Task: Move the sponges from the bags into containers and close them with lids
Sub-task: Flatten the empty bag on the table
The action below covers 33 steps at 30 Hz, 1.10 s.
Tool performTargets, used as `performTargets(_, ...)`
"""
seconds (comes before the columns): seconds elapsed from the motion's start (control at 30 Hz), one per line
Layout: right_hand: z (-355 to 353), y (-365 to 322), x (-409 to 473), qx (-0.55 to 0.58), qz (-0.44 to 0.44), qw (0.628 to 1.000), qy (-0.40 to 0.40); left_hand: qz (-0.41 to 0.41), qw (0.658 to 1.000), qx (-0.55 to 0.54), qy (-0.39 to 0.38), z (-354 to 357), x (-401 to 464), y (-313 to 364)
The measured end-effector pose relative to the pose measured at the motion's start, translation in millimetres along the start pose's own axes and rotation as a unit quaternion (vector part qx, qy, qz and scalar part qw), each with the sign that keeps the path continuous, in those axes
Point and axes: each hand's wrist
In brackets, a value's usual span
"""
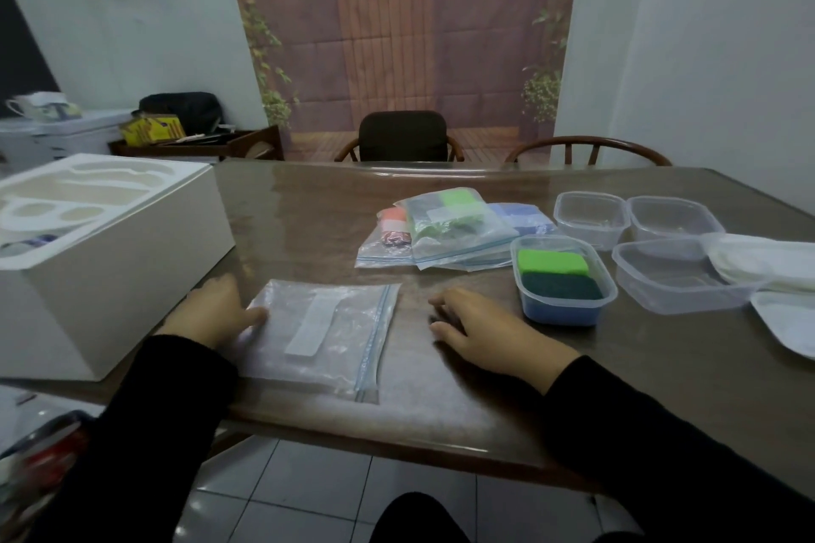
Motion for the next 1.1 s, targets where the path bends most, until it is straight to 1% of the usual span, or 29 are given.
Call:
performTargets(0.07,-3.9,-1.4,-2.1,0.009,-0.009,1.000,0.008,0.000,0.998,0.021,-0.060,-10.8,-14.7,6.8)
performTargets(0.1,-6.3,-2.8,-3.9,0.015,-0.014,1.000,0.014,0.017,0.997,0.018,-0.069,-15.6,-24.4,13.1)
performTargets(0.2,-15.1,-7.0,-10.5,0.024,-0.035,0.998,0.047,0.104,0.993,-0.017,-0.049,-26.1,-58.9,43.9)
performTargets(0.27,-22.3,-7.7,-16.0,0.018,-0.034,0.997,0.070,0.161,0.984,-0.045,-0.055,-31.4,-79.0,71.9)
performTargets(0.37,-35.5,-2.5,-23.7,0.012,-0.017,0.995,0.101,0.238,0.967,-0.062,-0.068,-35.4,-92.0,117.8)
performTargets(0.47,-51.1,14.9,-35.5,0.027,0.017,0.991,0.133,0.303,0.949,-0.068,-0.051,-31.1,-80.4,165.1)
performTargets(0.6,-73.2,48.7,-59.6,0.041,0.089,0.980,0.175,0.324,0.944,-0.043,-0.038,-9.1,-38.0,215.8)
performTargets(0.7,-86.2,77.1,-80.9,0.046,0.157,0.966,0.203,0.314,0.949,-0.006,-0.015,14.7,-7.1,244.5)
performTargets(0.8,-92.6,101.7,-98.4,0.036,0.223,0.945,0.235,0.286,0.953,0.090,0.045,42.3,17.7,256.1)
performTargets(0.87,-92.6,113.3,-106.9,0.010,0.253,0.936,0.246,0.276,0.950,0.135,0.054,59.7,27.4,257.5)
performTargets(1.0,-88.0,125.2,-115.6,-0.015,0.280,0.928,0.246,0.287,0.952,0.101,0.046,71.1,37.7,260.0)
performTargets(1.1,-85.5,126.9,-115.1,-0.010,0.285,0.925,0.251,0.296,0.954,0.051,0.004,66.5,42.8,261.5)
Point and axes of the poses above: each hand's wrist, its own x-axis towards the middle knuckle, its own z-axis out of the palm, y = z × x, and after that the axes turned 13 degrees about -y, right-handed
